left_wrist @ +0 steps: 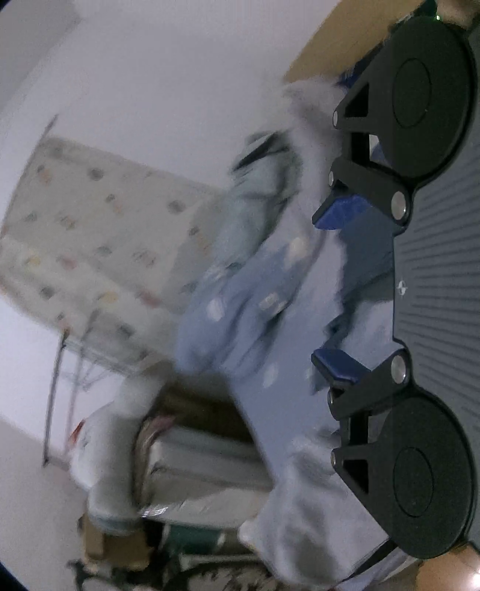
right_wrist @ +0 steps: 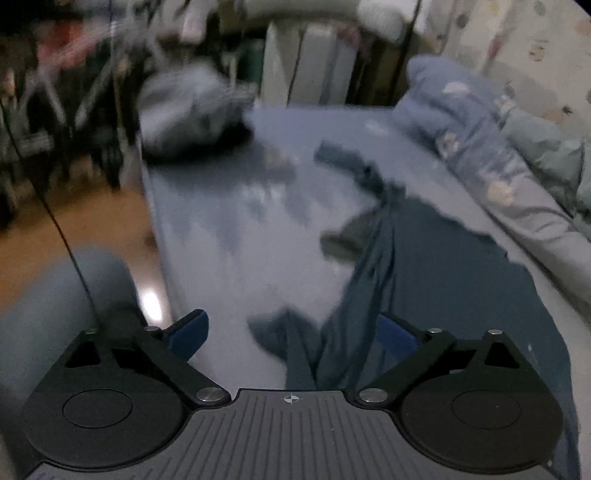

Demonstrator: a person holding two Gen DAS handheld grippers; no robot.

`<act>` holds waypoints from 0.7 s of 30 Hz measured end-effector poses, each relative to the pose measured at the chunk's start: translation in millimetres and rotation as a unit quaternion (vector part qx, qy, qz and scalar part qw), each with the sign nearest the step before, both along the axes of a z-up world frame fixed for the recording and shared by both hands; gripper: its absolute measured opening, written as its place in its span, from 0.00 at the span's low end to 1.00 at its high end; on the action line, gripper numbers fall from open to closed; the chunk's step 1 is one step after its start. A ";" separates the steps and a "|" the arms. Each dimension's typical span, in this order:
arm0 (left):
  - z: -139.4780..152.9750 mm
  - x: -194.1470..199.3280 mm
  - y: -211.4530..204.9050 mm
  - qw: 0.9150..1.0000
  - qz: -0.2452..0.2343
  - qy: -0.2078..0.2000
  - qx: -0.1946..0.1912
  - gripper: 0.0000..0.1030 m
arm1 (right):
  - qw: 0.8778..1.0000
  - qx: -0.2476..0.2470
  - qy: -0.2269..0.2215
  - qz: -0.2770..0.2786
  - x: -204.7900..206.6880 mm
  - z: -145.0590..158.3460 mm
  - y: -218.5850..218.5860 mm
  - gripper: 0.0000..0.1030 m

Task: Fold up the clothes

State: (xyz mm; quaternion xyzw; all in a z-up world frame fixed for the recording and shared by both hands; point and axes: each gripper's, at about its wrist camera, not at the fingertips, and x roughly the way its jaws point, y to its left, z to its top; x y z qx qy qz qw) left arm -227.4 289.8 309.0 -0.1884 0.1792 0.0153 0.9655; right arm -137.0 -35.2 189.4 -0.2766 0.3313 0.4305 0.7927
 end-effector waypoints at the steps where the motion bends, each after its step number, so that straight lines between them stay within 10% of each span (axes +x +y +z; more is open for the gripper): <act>1: -13.5 3.1 -10.0 1.000 -0.014 0.016 -0.007 0.73 | 1.000 -0.015 -0.005 0.000 -0.6 -19.0 5.6 0.89; 5: -78.3 25.8 -46.1 0.993 -0.061 0.090 -0.044 0.73 | 0.998 -0.058 -0.020 -0.002 -1.1 -81.6 22.2 0.59; 9: -142.8 55.4 -75.2 0.982 -0.077 0.164 -0.050 0.66 | 0.997 -0.074 -0.022 -0.020 3.0 -122.3 29.7 0.49; 13: -197.8 79.3 -83.8 0.971 -0.067 0.219 -0.070 0.60 | 0.996 -0.075 -0.024 -0.030 3.4 -142.5 19.3 0.07; 21: -269.1 98.0 -89.4 0.942 -0.081 0.276 -0.172 0.54 | 0.997 -0.080 -0.008 -0.008 -41.4 -136.3 -29.9 0.06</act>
